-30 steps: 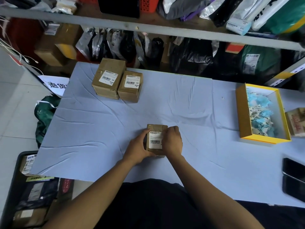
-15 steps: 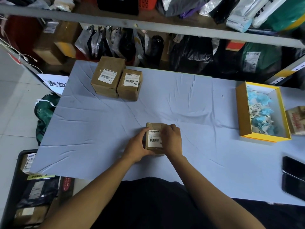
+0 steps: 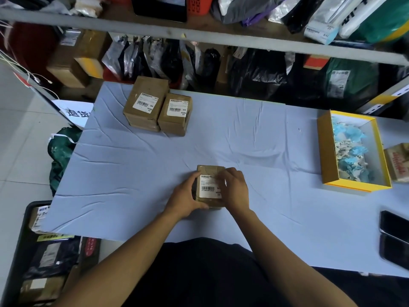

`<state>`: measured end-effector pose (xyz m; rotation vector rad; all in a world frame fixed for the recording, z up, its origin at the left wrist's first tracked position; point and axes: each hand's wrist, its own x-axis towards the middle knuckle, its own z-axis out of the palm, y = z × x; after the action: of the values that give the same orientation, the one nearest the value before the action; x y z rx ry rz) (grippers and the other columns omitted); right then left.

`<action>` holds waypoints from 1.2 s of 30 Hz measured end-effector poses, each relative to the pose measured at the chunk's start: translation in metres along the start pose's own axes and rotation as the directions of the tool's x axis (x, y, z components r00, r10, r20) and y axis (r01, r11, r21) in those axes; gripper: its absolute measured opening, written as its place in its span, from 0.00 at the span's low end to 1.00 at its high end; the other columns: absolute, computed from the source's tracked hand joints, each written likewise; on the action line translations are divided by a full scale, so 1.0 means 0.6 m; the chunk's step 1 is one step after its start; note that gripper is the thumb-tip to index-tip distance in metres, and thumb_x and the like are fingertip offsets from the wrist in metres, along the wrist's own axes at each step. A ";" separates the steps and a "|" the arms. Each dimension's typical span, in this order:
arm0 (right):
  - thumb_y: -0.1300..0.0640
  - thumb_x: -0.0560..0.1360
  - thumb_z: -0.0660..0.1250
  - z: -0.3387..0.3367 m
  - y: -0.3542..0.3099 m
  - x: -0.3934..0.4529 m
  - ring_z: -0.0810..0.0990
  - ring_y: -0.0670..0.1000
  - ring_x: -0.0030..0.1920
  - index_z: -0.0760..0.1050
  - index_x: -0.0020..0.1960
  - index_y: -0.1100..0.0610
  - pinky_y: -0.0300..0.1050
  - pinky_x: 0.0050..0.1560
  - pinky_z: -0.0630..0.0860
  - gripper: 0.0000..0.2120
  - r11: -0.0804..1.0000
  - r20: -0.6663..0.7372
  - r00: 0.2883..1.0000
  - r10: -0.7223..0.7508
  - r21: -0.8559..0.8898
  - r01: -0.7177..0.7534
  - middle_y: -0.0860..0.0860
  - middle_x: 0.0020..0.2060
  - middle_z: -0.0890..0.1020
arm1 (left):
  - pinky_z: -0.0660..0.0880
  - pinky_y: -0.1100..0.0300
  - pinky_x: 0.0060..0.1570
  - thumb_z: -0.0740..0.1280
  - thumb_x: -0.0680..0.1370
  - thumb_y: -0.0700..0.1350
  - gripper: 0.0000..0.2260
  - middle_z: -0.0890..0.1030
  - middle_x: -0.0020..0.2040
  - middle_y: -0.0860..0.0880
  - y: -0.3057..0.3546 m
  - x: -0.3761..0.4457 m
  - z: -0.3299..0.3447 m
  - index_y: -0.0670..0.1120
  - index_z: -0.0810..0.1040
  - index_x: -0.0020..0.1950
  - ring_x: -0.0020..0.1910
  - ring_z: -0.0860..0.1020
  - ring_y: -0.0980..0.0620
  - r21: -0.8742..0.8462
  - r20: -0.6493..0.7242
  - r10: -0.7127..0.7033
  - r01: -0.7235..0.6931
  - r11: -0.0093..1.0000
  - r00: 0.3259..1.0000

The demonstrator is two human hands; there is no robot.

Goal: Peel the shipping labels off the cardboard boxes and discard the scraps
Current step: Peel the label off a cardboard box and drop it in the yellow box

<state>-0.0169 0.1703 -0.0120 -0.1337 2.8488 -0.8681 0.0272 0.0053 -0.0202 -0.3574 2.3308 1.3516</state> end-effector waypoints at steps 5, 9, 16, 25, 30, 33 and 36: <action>0.61 0.74 0.66 0.004 0.001 0.000 0.77 0.51 0.49 0.79 0.46 0.55 0.48 0.47 0.77 0.04 0.974 -0.025 0.996 0.090 0.212 -0.083 0.48 0.48 0.79 | 0.76 0.58 0.58 0.82 0.63 0.42 0.50 0.77 0.65 0.52 -0.001 0.001 -0.003 0.63 0.57 0.75 0.60 0.77 0.51 -0.012 0.066 0.001 0.000 1.000 0.998; 0.59 0.71 0.71 0.004 0.001 0.005 0.79 0.48 0.45 0.80 0.42 0.53 0.48 0.46 0.78 0.02 0.930 -0.010 0.984 0.176 0.328 -0.163 0.47 0.45 0.80 | 0.75 0.60 0.58 0.81 0.63 0.42 0.50 0.76 0.66 0.51 0.000 0.002 -0.005 0.65 0.55 0.75 0.59 0.77 0.51 -0.003 0.076 -0.002 0.003 1.000 0.997; 0.60 0.71 0.72 -0.007 -0.001 0.012 0.78 0.45 0.46 0.80 0.42 0.57 0.33 0.46 0.71 0.02 0.825 0.069 0.955 0.288 0.488 -0.284 0.50 0.47 0.81 | 0.76 0.62 0.54 0.82 0.63 0.43 0.51 0.76 0.66 0.51 -0.002 0.005 -0.003 0.66 0.54 0.75 0.55 0.76 0.54 0.002 0.080 0.004 -0.004 1.000 0.997; 0.59 0.72 0.72 -0.009 0.002 0.014 0.77 0.45 0.47 0.80 0.45 0.58 0.28 0.43 0.68 0.03 0.797 0.114 0.941 0.319 0.504 -0.331 0.49 0.48 0.81 | 0.76 0.61 0.54 0.81 0.64 0.44 0.51 0.74 0.69 0.50 -0.005 0.006 -0.003 0.66 0.52 0.75 0.57 0.76 0.52 0.034 0.080 0.017 -0.020 0.999 0.997; 0.59 0.73 0.71 -0.008 0.003 0.015 0.76 0.42 0.45 0.80 0.46 0.58 0.22 0.40 0.67 0.03 0.798 0.121 0.939 0.321 0.499 -0.337 0.49 0.48 0.81 | 0.76 0.61 0.54 0.81 0.64 0.45 0.51 0.75 0.68 0.51 -0.006 0.005 -0.003 0.68 0.53 0.74 0.59 0.77 0.50 0.027 0.079 0.018 -0.021 0.999 0.997; 0.59 0.73 0.71 -0.008 0.004 0.016 0.76 0.40 0.44 0.80 0.46 0.59 0.19 0.39 0.66 0.04 0.796 0.125 0.937 0.325 0.499 -0.342 0.49 0.48 0.81 | 0.76 0.62 0.54 0.81 0.64 0.45 0.50 0.75 0.68 0.51 -0.005 0.004 -0.004 0.68 0.53 0.74 0.59 0.77 0.50 0.013 0.081 0.015 -0.016 1.000 0.997; 0.59 0.73 0.71 -0.007 0.004 0.018 0.76 0.41 0.44 0.80 0.47 0.59 0.23 0.39 0.67 0.05 0.795 0.133 0.933 0.334 0.492 -0.355 0.48 0.48 0.81 | 0.76 0.61 0.55 0.81 0.64 0.45 0.50 0.75 0.68 0.51 -0.005 0.004 -0.004 0.68 0.53 0.74 0.60 0.78 0.49 0.010 0.081 0.008 -0.009 1.000 0.997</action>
<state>-0.0281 0.1733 -0.0111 0.4179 2.3788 -1.4593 0.0258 0.0018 -0.0222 -0.2849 2.2745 1.3330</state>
